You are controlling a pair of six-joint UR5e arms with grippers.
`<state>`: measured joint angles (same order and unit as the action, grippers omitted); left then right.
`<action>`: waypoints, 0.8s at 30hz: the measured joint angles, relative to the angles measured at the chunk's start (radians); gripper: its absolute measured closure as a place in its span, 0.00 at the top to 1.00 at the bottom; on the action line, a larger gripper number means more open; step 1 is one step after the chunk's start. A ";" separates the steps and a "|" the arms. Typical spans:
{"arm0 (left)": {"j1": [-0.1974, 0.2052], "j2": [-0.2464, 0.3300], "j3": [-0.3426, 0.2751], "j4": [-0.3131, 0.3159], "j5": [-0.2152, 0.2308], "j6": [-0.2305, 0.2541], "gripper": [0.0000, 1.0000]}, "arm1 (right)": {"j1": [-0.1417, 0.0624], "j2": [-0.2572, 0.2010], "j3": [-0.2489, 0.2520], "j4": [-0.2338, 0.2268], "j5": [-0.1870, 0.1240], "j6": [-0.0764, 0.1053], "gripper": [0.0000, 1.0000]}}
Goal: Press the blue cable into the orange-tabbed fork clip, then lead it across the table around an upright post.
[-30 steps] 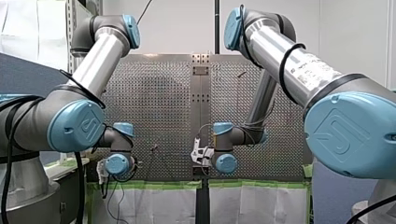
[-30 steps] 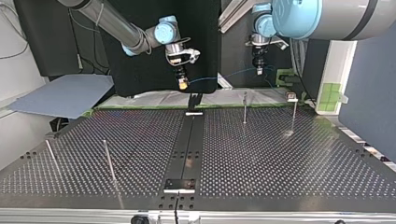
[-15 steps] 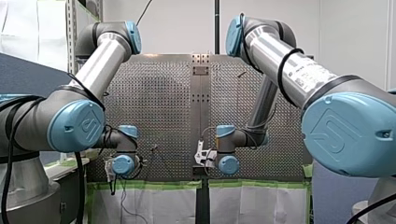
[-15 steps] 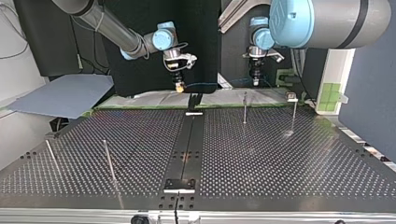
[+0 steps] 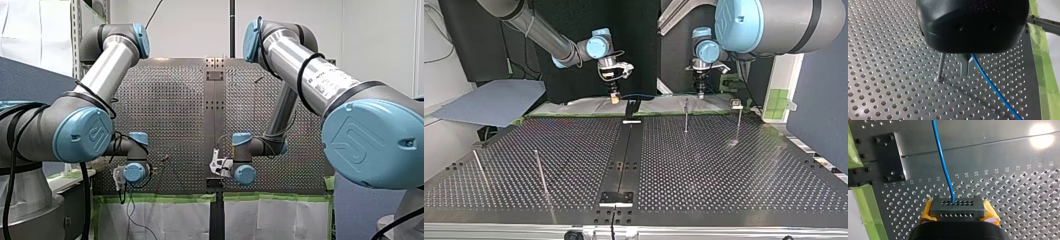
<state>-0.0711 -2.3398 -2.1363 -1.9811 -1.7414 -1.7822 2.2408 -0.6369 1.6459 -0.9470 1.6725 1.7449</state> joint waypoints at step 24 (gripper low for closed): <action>0.006 0.000 0.067 -0.061 0.023 0.022 0.00 | -0.044 0.047 -0.022 -0.007 -0.017 -0.003 0.00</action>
<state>-0.0652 -2.3398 -2.0692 -2.0424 -1.7189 -1.7602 2.1964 -0.5897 1.6240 -0.9538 1.6552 1.7420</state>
